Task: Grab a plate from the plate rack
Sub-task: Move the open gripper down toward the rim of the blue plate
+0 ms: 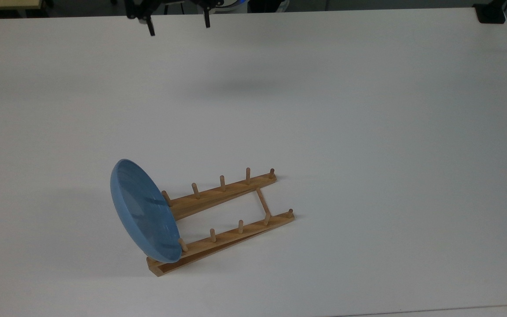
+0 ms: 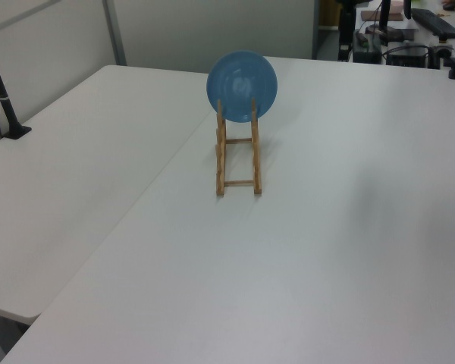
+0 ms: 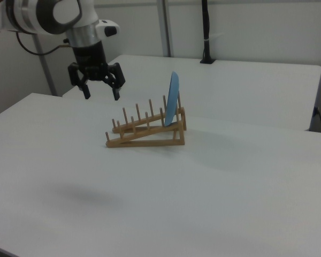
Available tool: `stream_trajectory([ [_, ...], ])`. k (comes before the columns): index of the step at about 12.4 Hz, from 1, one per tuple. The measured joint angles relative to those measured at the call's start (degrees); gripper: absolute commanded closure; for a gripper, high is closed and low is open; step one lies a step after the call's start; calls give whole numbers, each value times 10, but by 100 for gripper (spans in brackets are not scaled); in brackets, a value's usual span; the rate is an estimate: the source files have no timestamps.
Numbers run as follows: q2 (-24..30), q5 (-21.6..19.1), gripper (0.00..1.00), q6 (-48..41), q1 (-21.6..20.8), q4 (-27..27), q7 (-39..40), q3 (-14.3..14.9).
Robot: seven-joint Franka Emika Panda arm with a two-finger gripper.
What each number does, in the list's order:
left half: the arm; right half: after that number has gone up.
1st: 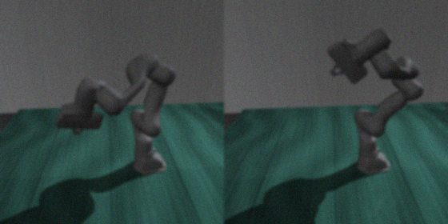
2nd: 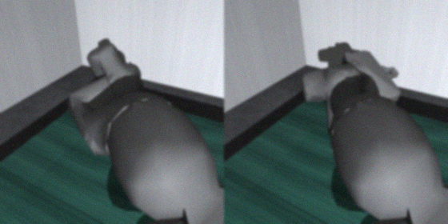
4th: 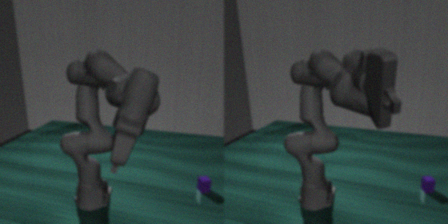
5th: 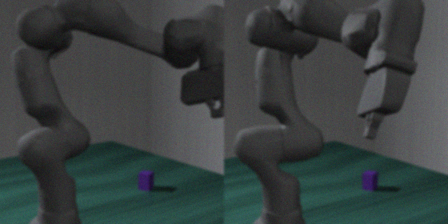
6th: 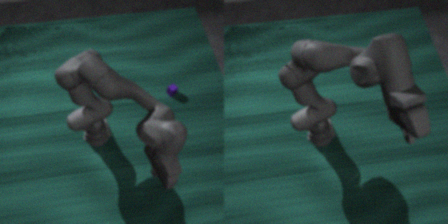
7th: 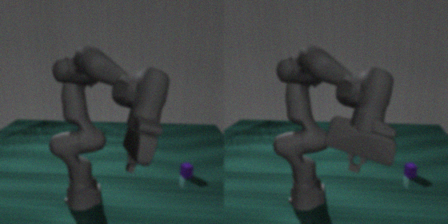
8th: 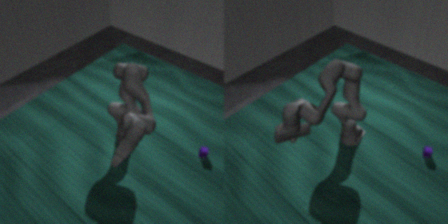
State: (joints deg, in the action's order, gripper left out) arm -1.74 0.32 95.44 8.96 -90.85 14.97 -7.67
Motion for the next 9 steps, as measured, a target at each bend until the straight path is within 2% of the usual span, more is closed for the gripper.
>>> stream_trajectory([
  [5,-17,0,0,142,8,3,-11,23],
  [9,-68,0,0,295,8,2,-114,24],
])
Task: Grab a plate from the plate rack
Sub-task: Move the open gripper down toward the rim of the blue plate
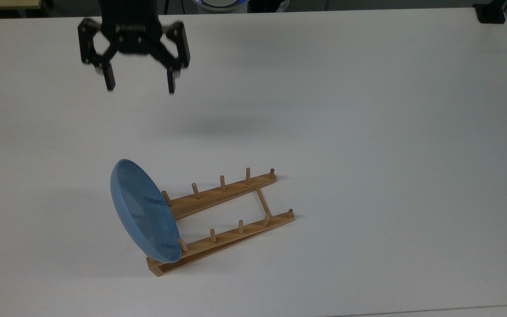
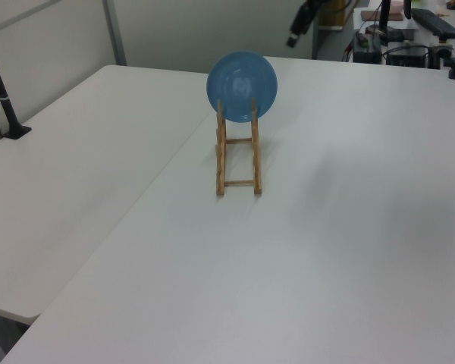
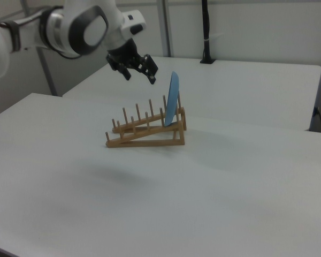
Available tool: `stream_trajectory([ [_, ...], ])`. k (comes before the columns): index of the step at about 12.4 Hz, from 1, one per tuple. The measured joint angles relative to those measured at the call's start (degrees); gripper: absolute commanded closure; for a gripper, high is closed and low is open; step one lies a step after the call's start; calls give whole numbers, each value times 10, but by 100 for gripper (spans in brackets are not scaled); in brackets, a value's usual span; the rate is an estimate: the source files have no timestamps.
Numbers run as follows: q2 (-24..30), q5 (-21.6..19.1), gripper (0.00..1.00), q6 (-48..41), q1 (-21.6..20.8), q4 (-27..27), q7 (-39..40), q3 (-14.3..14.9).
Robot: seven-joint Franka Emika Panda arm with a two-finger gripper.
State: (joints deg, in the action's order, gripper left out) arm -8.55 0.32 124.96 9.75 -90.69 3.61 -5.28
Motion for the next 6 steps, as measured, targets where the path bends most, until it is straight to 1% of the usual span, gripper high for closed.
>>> stream_trajectory([
  [2,-34,0,0,76,-1,0,-49,0],
  [5,-67,0,0,137,0,1,-65,0],
  [6,-79,2,1,166,0,1,-66,1],
])
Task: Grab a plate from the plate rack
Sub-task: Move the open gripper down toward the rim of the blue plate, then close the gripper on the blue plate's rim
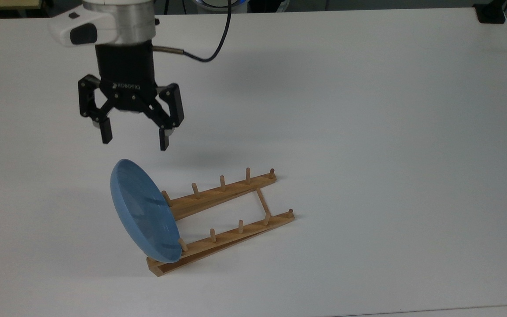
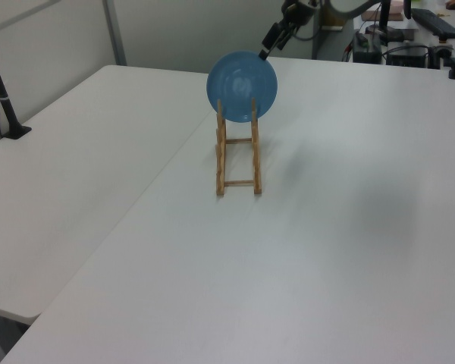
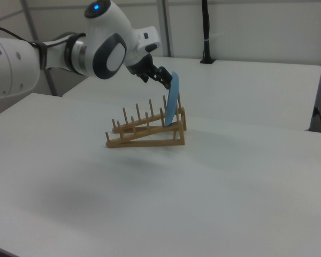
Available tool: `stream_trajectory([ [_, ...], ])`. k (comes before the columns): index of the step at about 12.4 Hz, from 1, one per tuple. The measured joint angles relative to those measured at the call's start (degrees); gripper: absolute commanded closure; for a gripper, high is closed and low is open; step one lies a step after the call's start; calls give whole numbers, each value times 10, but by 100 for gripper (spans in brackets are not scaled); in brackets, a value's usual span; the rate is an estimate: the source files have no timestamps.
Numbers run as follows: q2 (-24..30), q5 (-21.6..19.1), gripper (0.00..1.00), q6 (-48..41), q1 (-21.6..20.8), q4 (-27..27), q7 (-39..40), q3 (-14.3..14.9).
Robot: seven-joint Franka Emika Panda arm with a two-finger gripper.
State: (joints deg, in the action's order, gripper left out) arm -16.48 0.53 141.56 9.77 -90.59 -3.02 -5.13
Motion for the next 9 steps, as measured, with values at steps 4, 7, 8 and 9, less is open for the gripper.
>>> stream_trajectory([
  [4,-23,5,23,42,1,1,0,14],
  [7,-41,29,42,61,1,1,-1,14],
  [8,-45,33,51,65,1,1,-1,14],
  [9,-47,34,60,67,1,1,-1,14],
])
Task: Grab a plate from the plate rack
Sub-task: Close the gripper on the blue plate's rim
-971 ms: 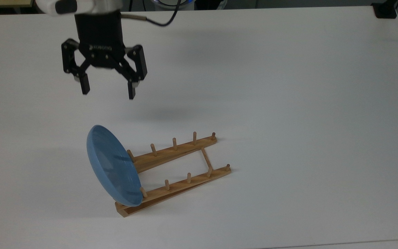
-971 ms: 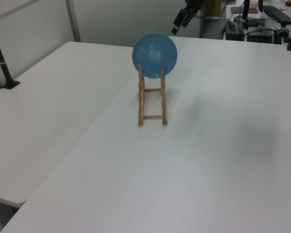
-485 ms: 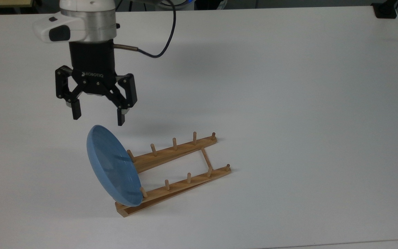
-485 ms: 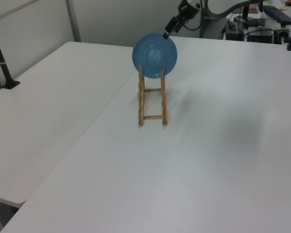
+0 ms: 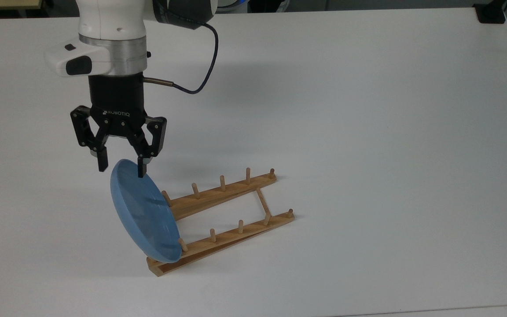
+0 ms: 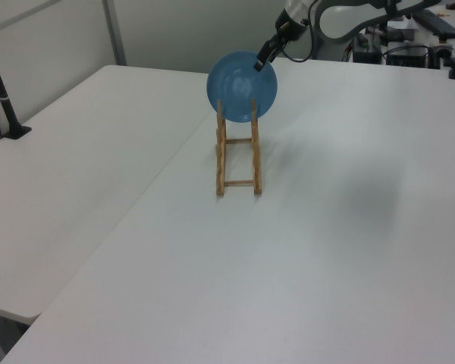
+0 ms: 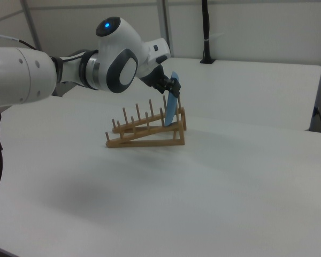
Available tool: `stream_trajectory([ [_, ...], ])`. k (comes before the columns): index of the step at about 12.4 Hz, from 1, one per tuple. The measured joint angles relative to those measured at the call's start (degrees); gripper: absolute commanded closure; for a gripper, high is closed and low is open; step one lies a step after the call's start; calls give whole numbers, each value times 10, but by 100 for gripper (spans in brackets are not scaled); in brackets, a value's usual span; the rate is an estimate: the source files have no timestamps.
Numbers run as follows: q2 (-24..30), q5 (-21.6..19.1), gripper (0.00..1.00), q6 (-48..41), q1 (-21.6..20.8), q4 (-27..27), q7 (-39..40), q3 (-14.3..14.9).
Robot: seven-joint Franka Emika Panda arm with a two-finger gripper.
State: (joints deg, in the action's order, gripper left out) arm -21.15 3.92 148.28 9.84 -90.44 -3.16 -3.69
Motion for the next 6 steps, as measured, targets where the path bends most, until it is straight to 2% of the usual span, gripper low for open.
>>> stream_trajectory([
  [1,-1,0,71,2,0,0,0,0],
  [4,-1,0,91,2,0,3,0,0],
  [6,-1,1,96,2,0,4,0,0],
])
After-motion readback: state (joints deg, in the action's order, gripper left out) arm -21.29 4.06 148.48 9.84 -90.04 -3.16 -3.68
